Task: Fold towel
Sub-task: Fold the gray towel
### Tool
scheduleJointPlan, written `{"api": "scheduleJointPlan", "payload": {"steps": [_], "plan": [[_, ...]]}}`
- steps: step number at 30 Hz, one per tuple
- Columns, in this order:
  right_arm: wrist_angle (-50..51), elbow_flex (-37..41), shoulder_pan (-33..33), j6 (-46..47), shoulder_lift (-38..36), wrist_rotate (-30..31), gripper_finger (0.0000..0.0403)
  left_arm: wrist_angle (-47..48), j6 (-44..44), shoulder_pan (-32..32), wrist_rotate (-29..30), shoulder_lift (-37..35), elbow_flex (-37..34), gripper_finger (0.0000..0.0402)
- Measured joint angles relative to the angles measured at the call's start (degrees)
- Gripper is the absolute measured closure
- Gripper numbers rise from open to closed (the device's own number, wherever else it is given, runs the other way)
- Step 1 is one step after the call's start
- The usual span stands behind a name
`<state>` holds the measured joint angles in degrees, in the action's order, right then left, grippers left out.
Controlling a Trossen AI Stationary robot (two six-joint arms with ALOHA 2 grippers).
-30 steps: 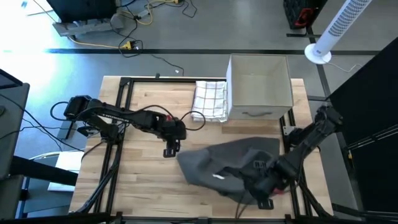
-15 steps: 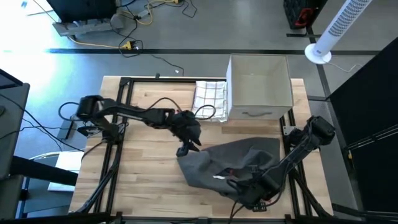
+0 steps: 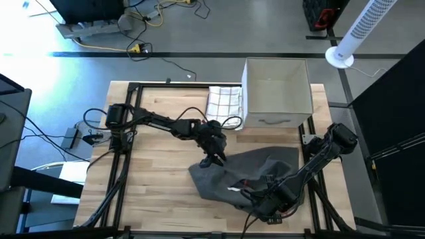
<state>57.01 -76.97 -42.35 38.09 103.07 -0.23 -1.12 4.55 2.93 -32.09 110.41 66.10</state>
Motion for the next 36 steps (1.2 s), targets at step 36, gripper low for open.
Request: {"api": "scheduleJointPlan", "payload": {"steps": [36], "plan": [[-0.7, 0.0, 3.0, -1.1, 0.0, 6.5, 0.0402, 20.3, 7.4, -2.5, 13.1, 0.6, -2.1, 0.0225]]}}
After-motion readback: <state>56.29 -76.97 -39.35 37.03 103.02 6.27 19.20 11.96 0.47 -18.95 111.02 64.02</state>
